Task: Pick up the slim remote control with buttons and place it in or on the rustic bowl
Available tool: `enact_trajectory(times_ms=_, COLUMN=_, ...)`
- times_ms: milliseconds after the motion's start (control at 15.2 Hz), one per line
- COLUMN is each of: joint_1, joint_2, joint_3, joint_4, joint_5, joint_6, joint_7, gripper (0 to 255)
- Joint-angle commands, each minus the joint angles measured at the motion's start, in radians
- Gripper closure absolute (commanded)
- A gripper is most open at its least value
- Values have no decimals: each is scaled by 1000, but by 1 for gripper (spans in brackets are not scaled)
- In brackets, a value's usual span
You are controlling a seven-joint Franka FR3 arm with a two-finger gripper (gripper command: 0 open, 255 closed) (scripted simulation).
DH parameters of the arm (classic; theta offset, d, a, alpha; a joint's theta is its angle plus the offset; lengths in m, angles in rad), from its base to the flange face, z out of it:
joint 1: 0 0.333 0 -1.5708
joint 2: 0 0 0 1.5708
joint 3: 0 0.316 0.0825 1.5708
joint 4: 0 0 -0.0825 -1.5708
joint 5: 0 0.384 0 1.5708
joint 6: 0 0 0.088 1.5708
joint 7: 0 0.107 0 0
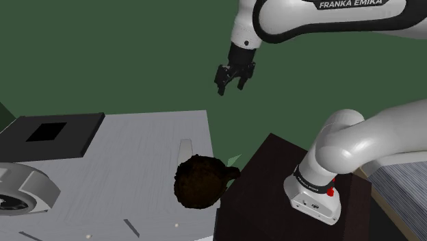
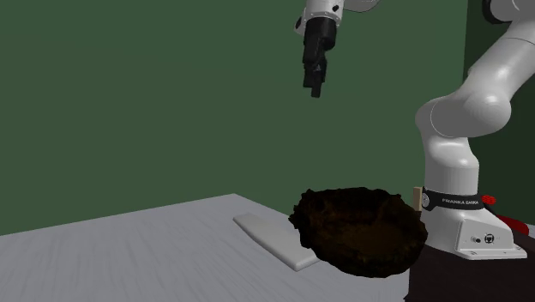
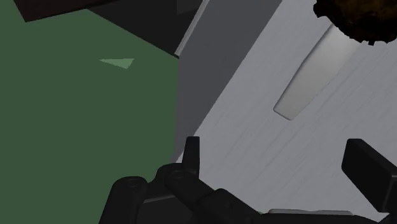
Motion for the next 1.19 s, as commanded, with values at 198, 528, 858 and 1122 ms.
enact_trajectory(times_ms=198, joint_1=-9, joint_2=88, joint_3=112, joint_4=-44, joint_5=37, joint_6=115, joint_7=173, gripper=0)
enact_trajectory(times_ms=528, joint_1=-27, joint_2=230, joint_3=230, joint_4=-50, joint_5=53, joint_6=243, joint_7=355, gripper=0)
enact_trajectory(times_ms=858, joint_1=-64, joint_2=414, joint_3=347, joint_4=-17, joint_5=21, joint_6=367, joint_7=558, gripper=0)
enact_trajectory(times_ms=1122, joint_1=-99, joint_2=590, joint_3=427, joint_4=36, joint_5=-67, joint_6=455, joint_7=751, gripper=0)
